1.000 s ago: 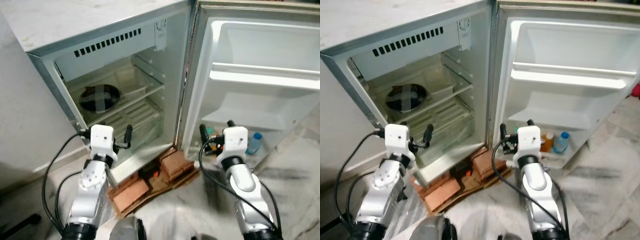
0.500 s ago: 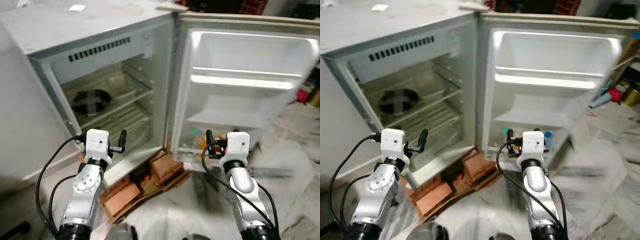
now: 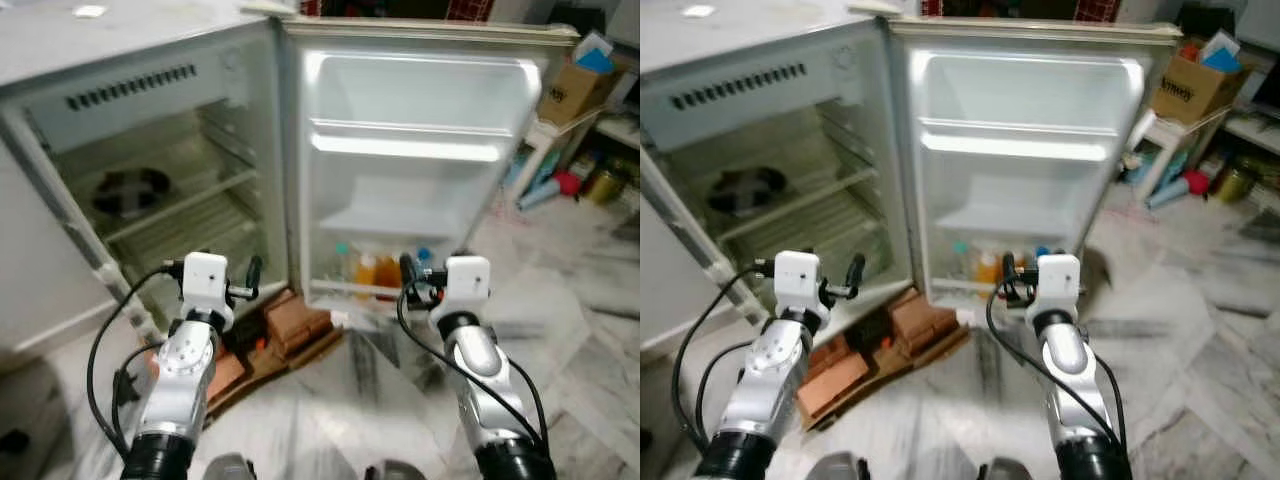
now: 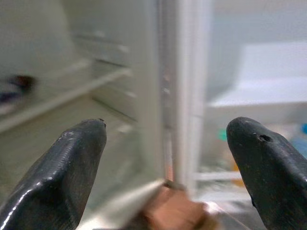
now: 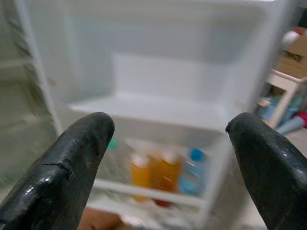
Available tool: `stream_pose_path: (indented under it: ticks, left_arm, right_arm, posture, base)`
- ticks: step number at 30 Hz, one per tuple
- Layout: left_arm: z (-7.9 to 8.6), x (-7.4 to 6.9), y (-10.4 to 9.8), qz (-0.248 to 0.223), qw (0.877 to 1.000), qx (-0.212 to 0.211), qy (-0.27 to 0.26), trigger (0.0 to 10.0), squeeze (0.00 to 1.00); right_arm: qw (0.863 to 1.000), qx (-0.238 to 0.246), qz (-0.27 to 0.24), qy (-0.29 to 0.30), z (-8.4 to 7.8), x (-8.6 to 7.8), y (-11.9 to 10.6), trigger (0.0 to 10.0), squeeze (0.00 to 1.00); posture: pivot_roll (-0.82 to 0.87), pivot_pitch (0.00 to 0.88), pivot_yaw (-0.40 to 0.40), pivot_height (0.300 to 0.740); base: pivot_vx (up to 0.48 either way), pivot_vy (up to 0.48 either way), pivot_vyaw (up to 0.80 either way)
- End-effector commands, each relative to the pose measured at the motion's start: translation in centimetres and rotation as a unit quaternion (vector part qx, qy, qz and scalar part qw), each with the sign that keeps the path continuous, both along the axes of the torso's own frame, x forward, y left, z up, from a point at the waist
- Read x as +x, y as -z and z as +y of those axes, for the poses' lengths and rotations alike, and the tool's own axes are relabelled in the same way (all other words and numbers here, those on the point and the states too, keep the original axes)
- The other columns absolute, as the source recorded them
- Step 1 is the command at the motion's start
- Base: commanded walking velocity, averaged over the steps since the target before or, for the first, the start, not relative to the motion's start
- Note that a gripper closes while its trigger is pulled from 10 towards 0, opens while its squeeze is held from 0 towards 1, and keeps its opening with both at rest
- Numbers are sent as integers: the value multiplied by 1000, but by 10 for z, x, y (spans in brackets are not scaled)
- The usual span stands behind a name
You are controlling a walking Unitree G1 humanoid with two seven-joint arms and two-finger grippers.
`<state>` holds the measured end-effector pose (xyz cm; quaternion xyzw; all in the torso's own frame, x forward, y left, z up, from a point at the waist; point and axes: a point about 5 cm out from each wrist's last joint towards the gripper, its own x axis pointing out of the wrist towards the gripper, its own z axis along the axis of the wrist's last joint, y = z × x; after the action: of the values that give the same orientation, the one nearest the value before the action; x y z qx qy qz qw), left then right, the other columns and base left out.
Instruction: Restocking fridge
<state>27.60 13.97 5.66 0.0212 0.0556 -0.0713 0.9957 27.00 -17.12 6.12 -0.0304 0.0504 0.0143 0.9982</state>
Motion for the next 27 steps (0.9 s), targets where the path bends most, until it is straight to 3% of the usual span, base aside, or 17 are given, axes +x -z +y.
stream_pose_path:
  ticks: [1, 4, 11, 19, 24, 27]
  left_arm:
    - [-2, 3, -2, -5, 1000, 4, 8, 10000, 0]
    - [-2, 6, -7, -13, 1000, 0, 8, 10000, 0]
    - [-2, 5, -6, -15, 1000, 10, 10, 10000, 0]
    - [-4, 2, -5, -19, 1000, 10, 11, 10000, 0]
    - [-4, 3, -6, -23, 1000, 9, -6, 10000, 0]
    - [-5, 4, -8, -29, 999, 7, -19, 10000, 0]
  right_arm:
    - [1000, -5, -19, -12, 2, 3, -7, 10000, 0]
    - [999, 10, -16, -32, 7, 2, -7, 10000, 0]
    - [1000, 3, 0, -13, 1, 2, -4, 10000, 0]
    - [999, 10, -30, -44, 6, 6, -17, 10000, 0]
    - [999, -27, -33, -14, 1, 11, -19, 10000, 0]
    - [999, -16, -42, -21, 1, 11, -21, 10000, 0]
  posture:
    - [-4, 0, 11, 740]
    - [-4, 0, 12, 740]
    - [-1, 0, 13, 740]
    - [-10, 0, 14, 740]
    - [-15, 0, 16, 740]
    - [-16, 0, 17, 740]
  base:
    - [0, -458, 0]
    - [0, -458, 0]
    - [0, -454, 0]
    - [298, -373, 0]
    - [288, -381, 0]
    - [275, -390, 0]
